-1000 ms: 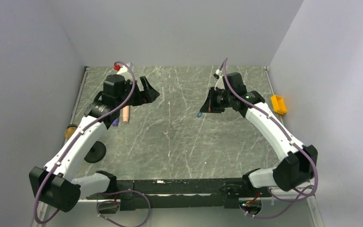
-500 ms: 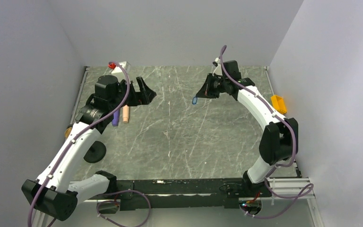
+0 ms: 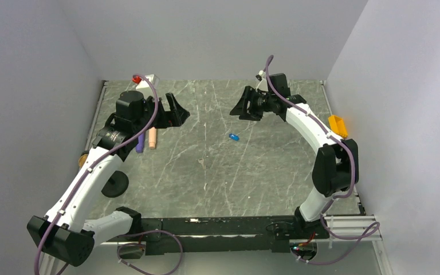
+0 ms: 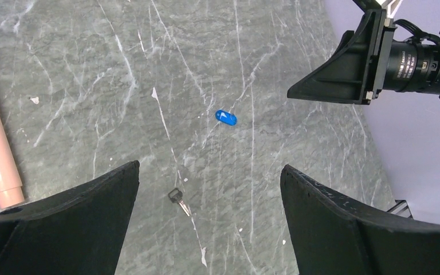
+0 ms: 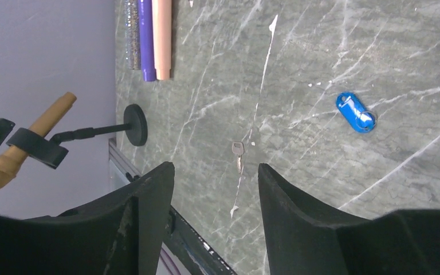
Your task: Remove the keys from the keyring
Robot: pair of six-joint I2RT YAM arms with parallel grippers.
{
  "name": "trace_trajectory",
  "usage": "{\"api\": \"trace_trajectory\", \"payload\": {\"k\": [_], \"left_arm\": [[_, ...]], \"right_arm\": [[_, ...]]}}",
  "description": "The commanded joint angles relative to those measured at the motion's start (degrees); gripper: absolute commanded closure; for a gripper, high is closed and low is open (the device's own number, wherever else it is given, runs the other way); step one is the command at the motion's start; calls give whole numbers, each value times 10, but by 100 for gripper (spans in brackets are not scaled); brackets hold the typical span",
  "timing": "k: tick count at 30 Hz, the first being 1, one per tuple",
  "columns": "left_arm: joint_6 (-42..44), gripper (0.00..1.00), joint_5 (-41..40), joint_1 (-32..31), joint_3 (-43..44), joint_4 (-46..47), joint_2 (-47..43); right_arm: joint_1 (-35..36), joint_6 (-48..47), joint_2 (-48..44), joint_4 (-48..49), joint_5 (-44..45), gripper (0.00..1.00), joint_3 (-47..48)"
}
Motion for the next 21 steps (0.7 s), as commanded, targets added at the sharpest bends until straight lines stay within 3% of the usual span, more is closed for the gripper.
{"api": "trace_trajectory", "payload": {"k": [1, 10, 12, 15, 21], "left_arm": [[7, 4, 4, 1, 8, 21, 4], [9, 3, 15, -3, 14, 31, 19], [21, 3, 11, -4, 24, 30, 21], [34, 3, 6, -8, 32, 26, 20], [47, 2, 6, -12, 40, 28, 19]], "right_arm": [[-2, 0, -51, 9, -13, 39, -9], [-1, -16, -157, -37, 17, 31, -60], [-1, -19, -188, -45, 30, 15, -77], [-1, -19, -239, -45, 37, 5, -106], [-1, 16, -365, -8, 64, 0, -168]]}}
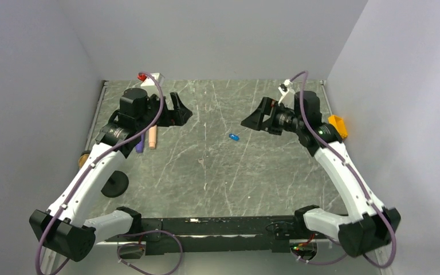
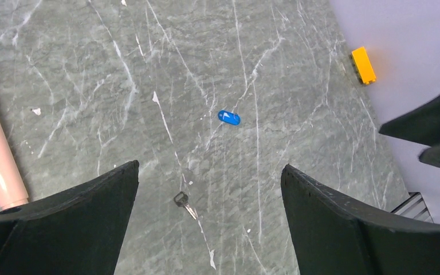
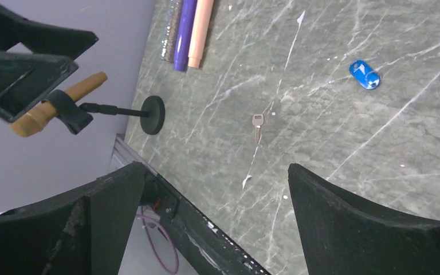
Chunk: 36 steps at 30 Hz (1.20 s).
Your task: Remove the keys from the keyring
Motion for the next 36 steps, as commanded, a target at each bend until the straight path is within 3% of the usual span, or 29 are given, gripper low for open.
{"api": "trace_trajectory", "payload": {"k": [1, 10, 17, 23, 36], "left_arm": [[25, 2, 2, -6, 32, 23, -2], [47, 2, 1, -29, 46, 31, 8], [48, 2, 2, -44, 50, 38, 22], [38, 2, 14, -50, 59, 46, 40], [12, 3, 23, -51, 94, 44, 82]], "right_arm": [[-1, 38, -96, 32, 38, 0, -40], [-1, 46, -248, -43, 139, 0, -79], [-1, 55, -420, -114, 241, 0, -101], [-1, 88, -458, -199, 299, 0, -84], [-1, 70, -503, -212, 285, 0, -87]]}}
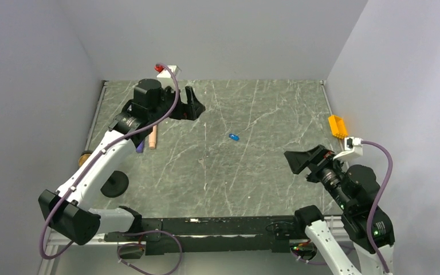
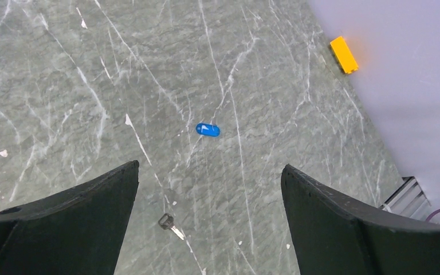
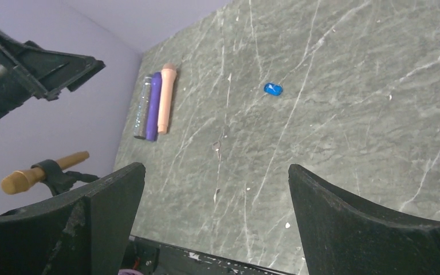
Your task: Remove the keys from the keyring
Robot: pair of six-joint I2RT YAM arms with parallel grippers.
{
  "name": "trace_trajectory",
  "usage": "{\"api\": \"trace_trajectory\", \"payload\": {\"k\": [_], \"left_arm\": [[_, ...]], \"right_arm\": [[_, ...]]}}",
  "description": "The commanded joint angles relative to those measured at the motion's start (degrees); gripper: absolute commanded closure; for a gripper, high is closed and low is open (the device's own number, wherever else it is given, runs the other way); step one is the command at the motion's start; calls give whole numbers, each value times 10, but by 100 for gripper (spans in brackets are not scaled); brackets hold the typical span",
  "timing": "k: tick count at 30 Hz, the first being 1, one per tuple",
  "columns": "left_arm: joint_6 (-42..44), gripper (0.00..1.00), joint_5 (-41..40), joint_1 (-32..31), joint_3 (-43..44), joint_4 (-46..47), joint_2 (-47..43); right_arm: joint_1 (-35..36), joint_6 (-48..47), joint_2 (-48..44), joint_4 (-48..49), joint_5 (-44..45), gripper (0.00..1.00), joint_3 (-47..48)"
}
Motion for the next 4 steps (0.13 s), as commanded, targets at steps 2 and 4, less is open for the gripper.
{"api": "trace_trajectory", "payload": {"k": [2, 4], "left_arm": [[-22, 3, 17, -2, 26, 18, 12], [-25, 3, 16, -3, 20, 16, 12]], "right_arm": [[-1, 3, -36, 13, -1, 0, -2], [-1, 3, -32, 9, -2, 0, 1]]}}
